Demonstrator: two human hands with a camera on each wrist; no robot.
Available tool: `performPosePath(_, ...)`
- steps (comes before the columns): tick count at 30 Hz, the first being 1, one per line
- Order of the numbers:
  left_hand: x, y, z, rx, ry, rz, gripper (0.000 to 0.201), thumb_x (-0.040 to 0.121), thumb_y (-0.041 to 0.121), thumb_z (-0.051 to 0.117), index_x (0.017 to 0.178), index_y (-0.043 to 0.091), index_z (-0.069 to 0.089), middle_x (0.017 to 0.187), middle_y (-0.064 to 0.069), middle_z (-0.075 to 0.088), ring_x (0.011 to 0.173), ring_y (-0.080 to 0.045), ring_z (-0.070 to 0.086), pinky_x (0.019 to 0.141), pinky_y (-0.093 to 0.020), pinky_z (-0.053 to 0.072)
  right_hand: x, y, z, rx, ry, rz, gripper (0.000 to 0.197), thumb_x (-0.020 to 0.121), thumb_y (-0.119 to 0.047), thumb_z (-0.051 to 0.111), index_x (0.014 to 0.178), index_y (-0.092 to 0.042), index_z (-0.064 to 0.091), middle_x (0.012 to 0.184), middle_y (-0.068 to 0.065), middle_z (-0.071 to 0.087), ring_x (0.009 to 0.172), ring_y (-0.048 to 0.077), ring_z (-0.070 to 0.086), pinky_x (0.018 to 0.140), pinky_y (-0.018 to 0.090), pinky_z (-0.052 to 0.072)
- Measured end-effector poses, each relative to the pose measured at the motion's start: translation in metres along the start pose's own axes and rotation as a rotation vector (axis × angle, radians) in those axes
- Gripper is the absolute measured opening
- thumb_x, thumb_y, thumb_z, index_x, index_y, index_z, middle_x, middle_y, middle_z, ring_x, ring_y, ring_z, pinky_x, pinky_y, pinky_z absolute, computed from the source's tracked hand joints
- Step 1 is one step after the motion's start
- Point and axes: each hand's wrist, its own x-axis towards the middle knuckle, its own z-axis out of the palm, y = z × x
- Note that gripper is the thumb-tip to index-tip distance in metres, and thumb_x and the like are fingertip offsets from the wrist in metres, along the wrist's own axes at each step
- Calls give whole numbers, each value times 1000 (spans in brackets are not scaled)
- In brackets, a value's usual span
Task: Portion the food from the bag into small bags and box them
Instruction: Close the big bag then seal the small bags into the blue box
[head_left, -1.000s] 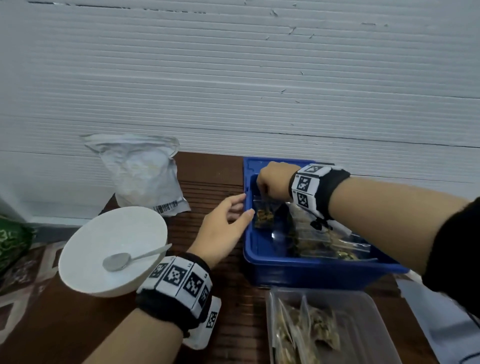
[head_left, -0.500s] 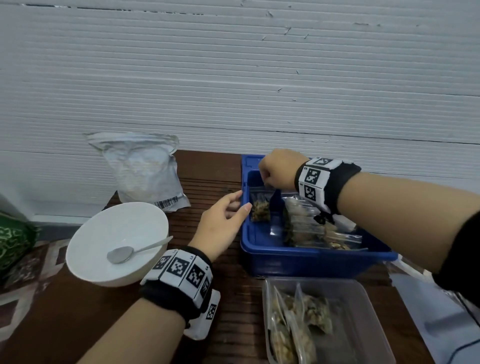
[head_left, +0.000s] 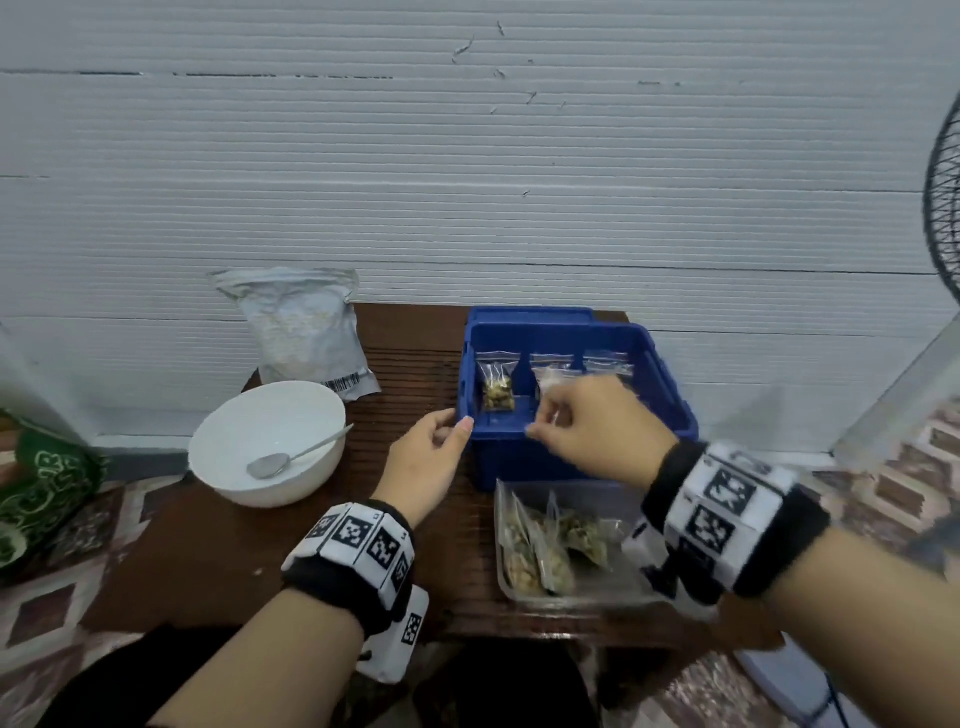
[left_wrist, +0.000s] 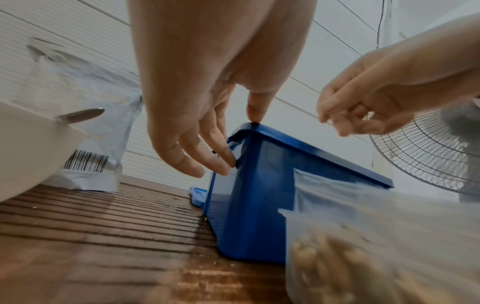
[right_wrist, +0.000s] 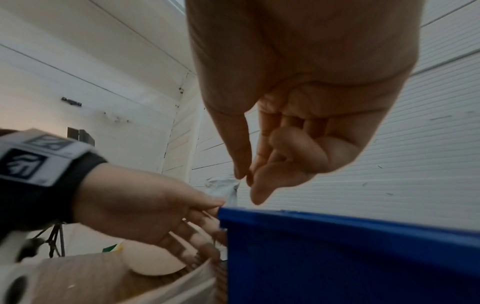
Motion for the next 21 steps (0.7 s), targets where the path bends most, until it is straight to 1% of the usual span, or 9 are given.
performPosePath(2, -11, -2, 3, 0, -20, -19, 47, 96, 42, 50, 136, 18, 50, 108, 9, 58, 102, -6, 52, 87, -19, 35, -28, 4, 16, 13, -4, 79, 29, 87, -42, 63, 68, -22, 58, 63, -5, 59, 62, 11, 57, 56, 27, 44)
performPosePath(7, -35, -9, 11, 37, -73, -40, 46, 96, 36, 54, 136, 16, 47, 105, 7, 59, 103, -9, 52, 87, -20, 35, -74, 8, 60, 12, -99, 219, 37, 82, -58, 59, 80, -23, 49, 81, -5, 58, 82, 17, 60, 65, 30, 45)
performPosePath(9, -43, -11, 15, 32, -78, -31, 43, 95, 33, 56, 134, 15, 49, 102, 8, 60, 101, -9, 54, 87, -20, 38, -85, 8, 74, 11, -56, 209, 30, 84, -50, 59, 88, -21, 51, 88, 1, 58, 90, 22, 60, 67, 30, 42)
performPosePath(11, -48, -14, 18, 44, -56, -1, 37, 93, 30, 60, 126, 15, 53, 99, 8, 60, 94, -7, 56, 81, -16, 41, -91, 7, 81, 9, 18, 213, 22, 89, -36, 54, 97, -16, 58, 96, 5, 61, 96, 24, 61, 72, 30, 43)
performPosePath(14, -53, -15, 21, 99, -17, 115, 21, 89, 24, 65, 109, 21, 59, 103, 2, 60, 88, -4, 56, 71, -8, 41, -95, 10, 78, 9, 113, 237, 17, 91, -29, 52, 96, -15, 60, 100, 4, 61, 96, 23, 60, 75, 28, 43)
performPosePath(16, -58, -12, 22, 110, -40, 231, 18, 89, 18, 66, 105, 26, 61, 104, 5, 60, 90, -2, 56, 75, -2, 40, -94, 13, 71, 19, 164, 213, 9, 91, -23, 52, 92, -17, 58, 99, 3, 60, 94, 21, 58, 73, 27, 40)
performPosePath(18, -63, -8, 24, 132, -106, 328, 24, 90, 17, 65, 112, 26, 64, 106, 11, 60, 97, 3, 54, 83, 0, 37, -92, 17, 64, 48, 190, 155, 6, 91, -16, 52, 87, -21, 53, 95, 1, 57, 92, 19, 55, 75, 26, 38)
performPosePath(20, -65, -4, 28, 167, -154, 379, 26, 89, 21, 66, 114, 29, 65, 109, 17, 61, 105, 3, 53, 93, -9, 38, -89, 22, 58, 96, 195, 97, 15, 91, -13, 52, 83, -24, 48, 92, -1, 52, 90, 18, 50, 78, 29, 39)
performPosePath(21, -65, -3, 30, 163, -157, 381, 21, 89, 23, 66, 109, 31, 66, 107, 18, 62, 105, 3, 54, 95, -14, 39, -87, 23, 57, 119, 202, 75, 17, 91, -12, 52, 82, -25, 47, 91, -1, 52, 89, 18, 49, 79, 31, 39)
